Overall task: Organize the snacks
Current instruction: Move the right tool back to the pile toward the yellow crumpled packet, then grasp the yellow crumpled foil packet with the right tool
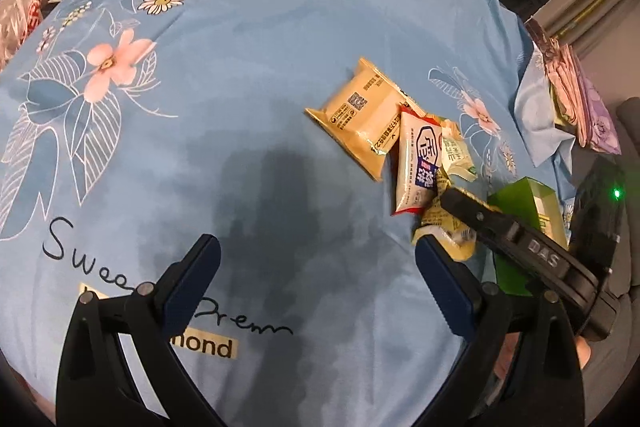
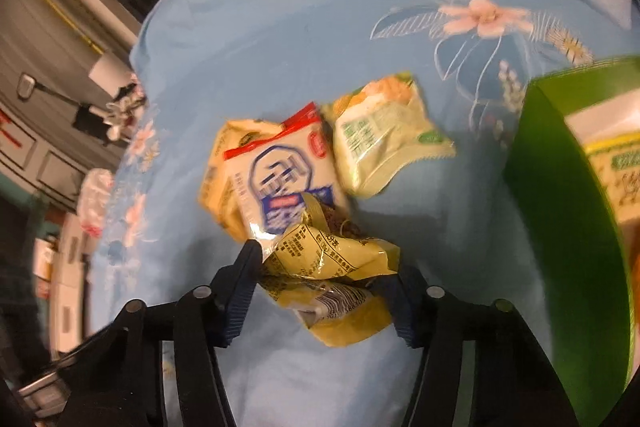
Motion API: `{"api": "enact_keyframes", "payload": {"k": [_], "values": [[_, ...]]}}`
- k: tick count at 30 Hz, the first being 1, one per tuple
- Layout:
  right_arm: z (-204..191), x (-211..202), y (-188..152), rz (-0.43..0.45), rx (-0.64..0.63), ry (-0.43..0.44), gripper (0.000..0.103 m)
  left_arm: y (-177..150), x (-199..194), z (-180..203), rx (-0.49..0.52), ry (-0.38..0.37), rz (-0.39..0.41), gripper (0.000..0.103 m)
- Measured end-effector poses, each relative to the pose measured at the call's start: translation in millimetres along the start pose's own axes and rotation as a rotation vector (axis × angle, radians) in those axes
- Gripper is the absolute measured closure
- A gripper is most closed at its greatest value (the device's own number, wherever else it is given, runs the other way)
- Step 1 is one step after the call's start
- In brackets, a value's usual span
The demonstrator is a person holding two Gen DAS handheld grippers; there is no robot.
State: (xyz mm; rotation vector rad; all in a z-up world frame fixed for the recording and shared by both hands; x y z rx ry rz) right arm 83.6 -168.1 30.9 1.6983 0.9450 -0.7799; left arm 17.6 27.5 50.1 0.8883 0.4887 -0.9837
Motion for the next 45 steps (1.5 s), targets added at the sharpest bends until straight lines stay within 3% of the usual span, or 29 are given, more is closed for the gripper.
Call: {"api": "enact_keyframes", "payload": {"k": [6,13,17,20,26,33,40,45], "values": [[-8,-6,-19,-0.111,0.002,0.170,0.044,4,-11,-7,-0.035,0.010,0.044,0.005],[-18,-8,-26,-0.145,-0.028,0.060,0.041,1,-6,-3,-0.029,0.017,0.012,0.005],[-5,-24,-19,-0.086,0.011,0.073,0.036,0,-3,2,-0.005,0.015,0.009,0.005],[-1,-35,-15,-0.047,0.018,0.097,0.036,-3,0,7,-0.005,-0.040,-0.005,0.005],[-1,-34,-14,-0.066,0.028,0.135,0.036,-17,16,28,0.047,-0.084,-0.060,0.006],[-4,-11,-18,-0.150,0.025,0.168,0.036,-27,38,40,0.064,-0.145,-0.120,0.008],[-5,10,-21,-0.218,0.026,0.178,0.036,-30,50,37,0.039,-0.184,-0.153,0.022],[-6,18,-24,-0.251,0.022,0.235,0.038,-32,47,42,0.060,-0.243,-0.157,0.046]]}}
Point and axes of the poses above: each gripper's, at about its wrist camera, not at the fingertips, and x roughly the way its jaws point, z to its right, y to its top, the point moved 1 cm from there along x, roughly the way its jaws point, and after that the axes turned 12 degrees about -y, right-handed, at the moved point
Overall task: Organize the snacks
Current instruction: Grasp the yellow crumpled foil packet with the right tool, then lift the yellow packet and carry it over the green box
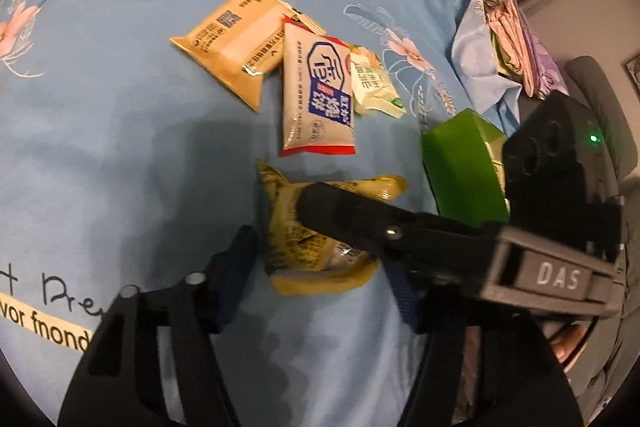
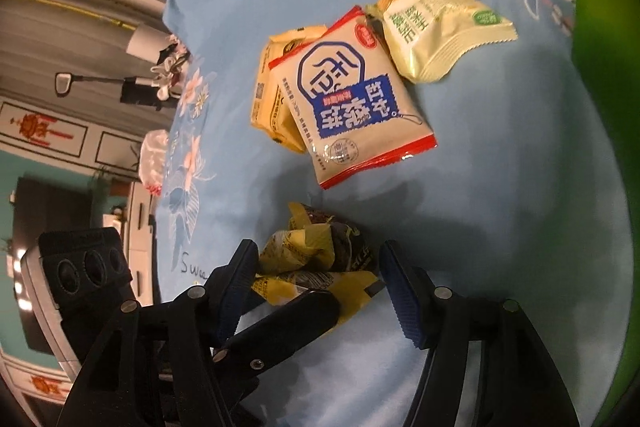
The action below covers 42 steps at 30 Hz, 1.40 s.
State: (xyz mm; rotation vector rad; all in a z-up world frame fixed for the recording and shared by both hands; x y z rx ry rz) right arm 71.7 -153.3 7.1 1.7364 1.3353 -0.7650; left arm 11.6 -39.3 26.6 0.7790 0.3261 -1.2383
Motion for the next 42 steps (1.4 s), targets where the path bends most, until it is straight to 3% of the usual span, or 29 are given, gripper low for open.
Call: {"api": "enact_keyframes", "payload": {"k": [8,24,42], "values": [[-6,0,-1,0.017,-0.022,0.002,0.043,-2,-1,9,0.025,0.004,0.003,0.056],[-37,-71,-16,0.243,-0.136,0.018,0.043,-5,-39,63,0.222,-0.038,0.144,0.056],[-51,-137,-43,0.398,-0.195,0.026,0.043,-17,-68,111,0.359,-0.074,0.224,0.055]]}}
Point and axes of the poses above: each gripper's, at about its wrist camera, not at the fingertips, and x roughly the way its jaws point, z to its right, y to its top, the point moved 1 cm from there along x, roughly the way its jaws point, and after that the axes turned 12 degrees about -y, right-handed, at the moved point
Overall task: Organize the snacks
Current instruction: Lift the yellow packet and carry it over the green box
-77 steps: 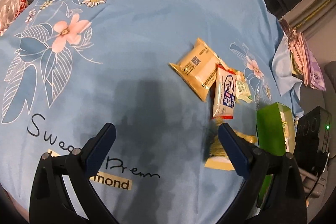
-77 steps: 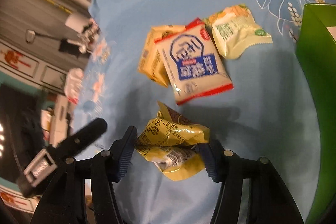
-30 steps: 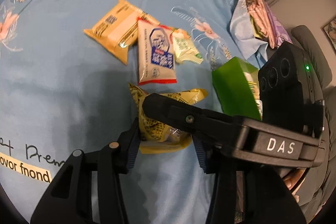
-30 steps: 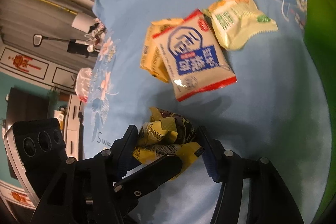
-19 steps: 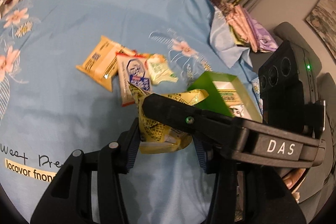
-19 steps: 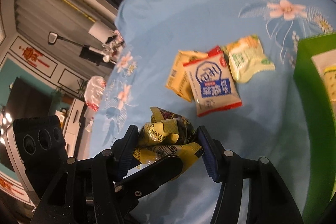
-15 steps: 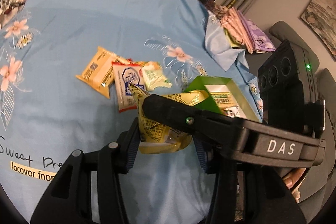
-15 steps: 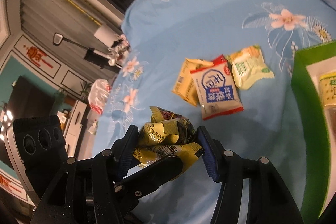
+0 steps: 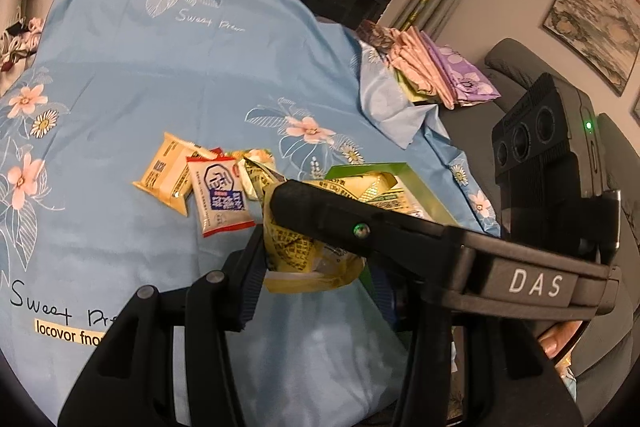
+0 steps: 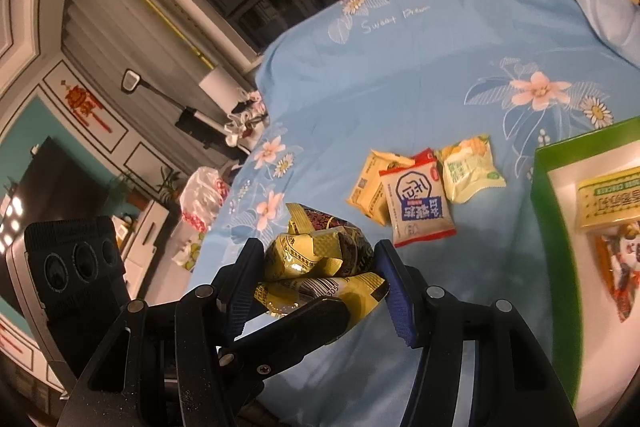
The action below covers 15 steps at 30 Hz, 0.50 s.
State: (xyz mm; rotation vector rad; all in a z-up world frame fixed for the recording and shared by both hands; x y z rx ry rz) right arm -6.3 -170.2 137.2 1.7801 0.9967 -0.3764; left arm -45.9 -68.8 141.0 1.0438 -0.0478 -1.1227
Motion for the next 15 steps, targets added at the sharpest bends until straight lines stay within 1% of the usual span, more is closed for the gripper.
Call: {"api": "enact_keyframes", "payload": {"k": [7,12,15], "values": [[6,-25,2,0.057,0.003,-0.020,0.043,6,5,22,0.052,-0.030,0.011,0.055],[27,-45,7,0.099,0.042,-0.017,0.043,14,23,45,0.112,-0.039,-0.009,0.055],[40,-54,9,0.118,0.071,-0.030,0.043,18,37,55,0.131,-0.055,-0.020,0.055]]}}
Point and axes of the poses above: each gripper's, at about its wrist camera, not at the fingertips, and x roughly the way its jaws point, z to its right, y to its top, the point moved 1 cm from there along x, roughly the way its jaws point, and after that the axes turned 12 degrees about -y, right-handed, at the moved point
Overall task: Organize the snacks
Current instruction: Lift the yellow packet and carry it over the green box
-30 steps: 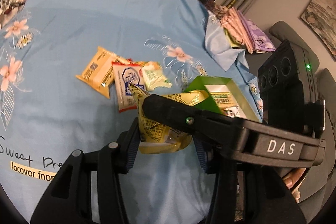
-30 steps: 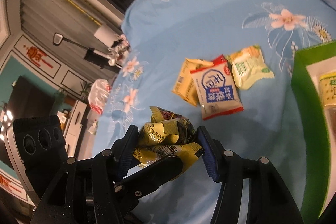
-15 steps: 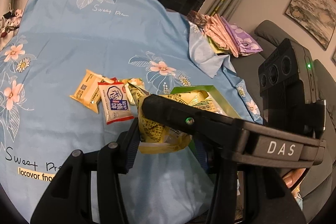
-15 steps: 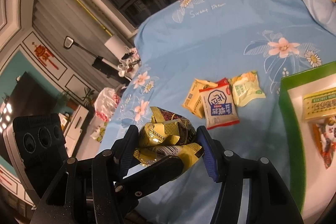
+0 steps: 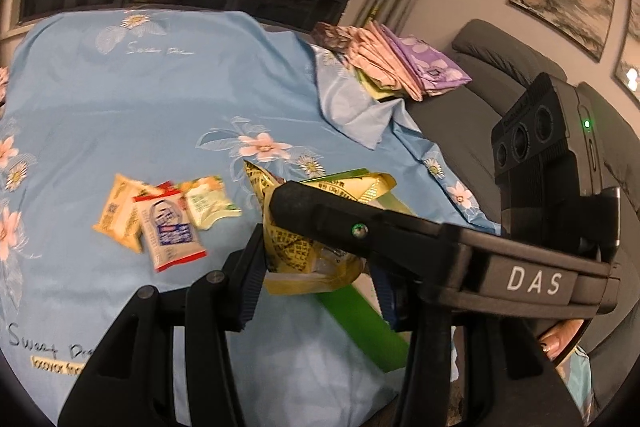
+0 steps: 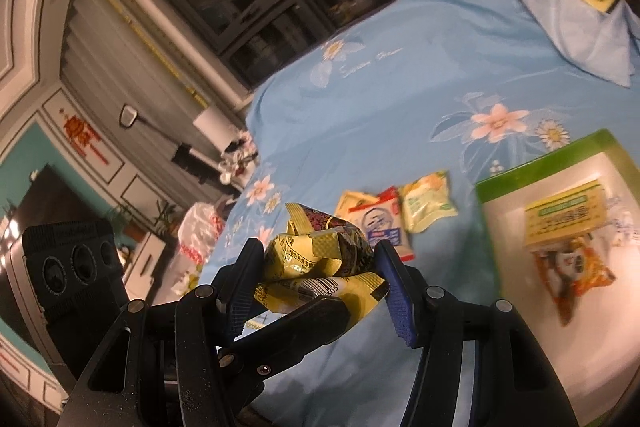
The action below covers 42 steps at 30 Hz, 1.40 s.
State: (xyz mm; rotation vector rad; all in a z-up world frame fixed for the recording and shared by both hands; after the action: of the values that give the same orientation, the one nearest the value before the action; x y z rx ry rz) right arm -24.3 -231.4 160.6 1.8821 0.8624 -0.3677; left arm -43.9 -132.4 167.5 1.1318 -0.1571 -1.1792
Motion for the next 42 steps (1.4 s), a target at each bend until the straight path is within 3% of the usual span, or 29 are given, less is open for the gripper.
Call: {"api": "enact_keyframes", "payload": {"k": [18,28,42], "values": [[105,-27,11,0.045,0.220,-0.103,0.043,8,103,40,0.095,-0.086,-0.116,0.055],[147,-25,8,0.014,0.305,-0.200,0.043,-3,148,48,0.087,-0.119,-0.183,0.056],[193,-18,-2,-0.062,0.424,-0.329,0.043,-20,199,48,0.002,-0.176,-0.294,0.056]]}}
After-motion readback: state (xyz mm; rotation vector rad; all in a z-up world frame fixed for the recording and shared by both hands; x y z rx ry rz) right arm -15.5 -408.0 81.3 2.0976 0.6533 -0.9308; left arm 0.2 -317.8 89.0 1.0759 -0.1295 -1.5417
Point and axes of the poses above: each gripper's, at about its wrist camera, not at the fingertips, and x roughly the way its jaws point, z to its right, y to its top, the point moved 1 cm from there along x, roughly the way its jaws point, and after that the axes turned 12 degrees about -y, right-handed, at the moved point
